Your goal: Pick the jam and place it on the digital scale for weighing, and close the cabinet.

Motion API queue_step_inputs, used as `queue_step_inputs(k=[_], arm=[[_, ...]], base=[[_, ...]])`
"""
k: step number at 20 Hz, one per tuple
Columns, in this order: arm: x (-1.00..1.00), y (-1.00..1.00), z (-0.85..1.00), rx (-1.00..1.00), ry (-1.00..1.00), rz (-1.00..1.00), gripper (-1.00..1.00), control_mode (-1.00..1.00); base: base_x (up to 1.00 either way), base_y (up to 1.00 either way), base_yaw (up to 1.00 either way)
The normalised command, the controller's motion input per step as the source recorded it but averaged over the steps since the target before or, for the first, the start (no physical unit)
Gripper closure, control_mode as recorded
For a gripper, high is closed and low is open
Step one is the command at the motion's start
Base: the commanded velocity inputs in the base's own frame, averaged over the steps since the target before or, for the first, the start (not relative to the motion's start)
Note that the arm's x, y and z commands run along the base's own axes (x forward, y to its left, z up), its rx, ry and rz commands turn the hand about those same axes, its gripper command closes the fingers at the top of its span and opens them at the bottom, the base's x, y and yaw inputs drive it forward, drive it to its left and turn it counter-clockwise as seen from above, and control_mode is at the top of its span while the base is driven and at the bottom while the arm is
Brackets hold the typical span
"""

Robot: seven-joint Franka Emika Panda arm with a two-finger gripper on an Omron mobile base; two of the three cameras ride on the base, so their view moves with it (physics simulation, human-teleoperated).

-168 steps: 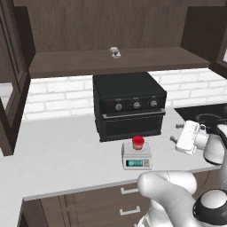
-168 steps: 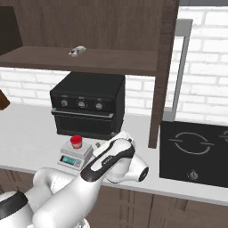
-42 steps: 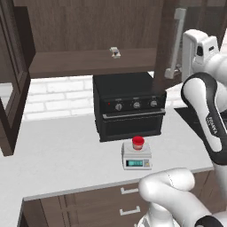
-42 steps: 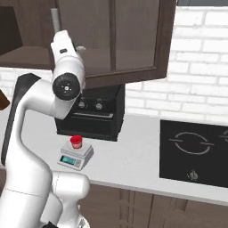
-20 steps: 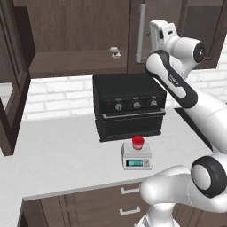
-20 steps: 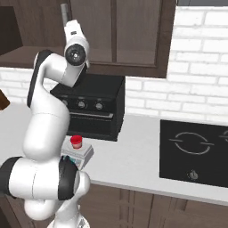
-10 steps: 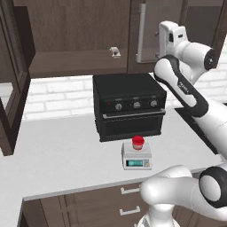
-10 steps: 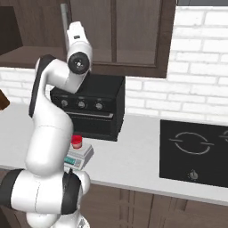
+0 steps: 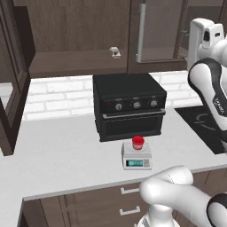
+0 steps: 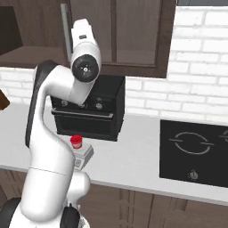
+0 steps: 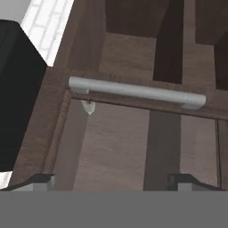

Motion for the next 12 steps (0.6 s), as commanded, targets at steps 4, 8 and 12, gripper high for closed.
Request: queue_step_inputs(k=[4,8,12], arm=[[-1.0,-0.2,-0.07,0.01,0.0,0.0,-1.0,-1.0],[-0.89,-0.03,-0.06,0.01,-0.03,0.0,-1.0,-1.0],[-0.55,0.09,-0.05,0.0,-0.02,0.0,-1.0,-1.0]], base=[[0.0,0.0,0.0],[0.0,0.0,0.0],[0.0,0.0,0.0]])
